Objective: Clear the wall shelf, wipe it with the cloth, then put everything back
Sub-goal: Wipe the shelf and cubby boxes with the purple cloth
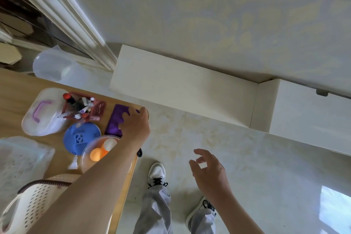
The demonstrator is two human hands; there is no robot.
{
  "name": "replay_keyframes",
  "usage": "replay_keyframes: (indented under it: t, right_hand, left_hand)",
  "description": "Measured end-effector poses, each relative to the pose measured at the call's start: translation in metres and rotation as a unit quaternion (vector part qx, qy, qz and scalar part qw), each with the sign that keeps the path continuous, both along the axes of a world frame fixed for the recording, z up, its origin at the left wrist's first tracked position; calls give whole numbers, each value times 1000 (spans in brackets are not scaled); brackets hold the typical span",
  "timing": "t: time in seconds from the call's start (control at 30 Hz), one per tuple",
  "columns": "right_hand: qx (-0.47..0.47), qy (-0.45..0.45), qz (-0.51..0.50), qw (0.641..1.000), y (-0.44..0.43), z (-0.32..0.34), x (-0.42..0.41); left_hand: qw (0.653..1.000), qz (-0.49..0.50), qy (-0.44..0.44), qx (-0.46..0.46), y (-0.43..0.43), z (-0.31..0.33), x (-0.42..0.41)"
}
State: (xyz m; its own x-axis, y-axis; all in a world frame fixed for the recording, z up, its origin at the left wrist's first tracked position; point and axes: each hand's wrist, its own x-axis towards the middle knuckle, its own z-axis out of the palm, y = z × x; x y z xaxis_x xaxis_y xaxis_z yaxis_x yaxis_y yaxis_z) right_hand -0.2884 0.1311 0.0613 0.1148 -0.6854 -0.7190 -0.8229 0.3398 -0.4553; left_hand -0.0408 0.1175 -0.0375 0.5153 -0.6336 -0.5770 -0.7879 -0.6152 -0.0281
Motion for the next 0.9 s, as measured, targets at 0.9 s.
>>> replay_keyframes:
  t: [0.9]
  right_hand:
    - [61, -363, -346, 863, -38, 215, -133]
  left_hand:
    - [694, 215, 684, -66, -40, 325, -181]
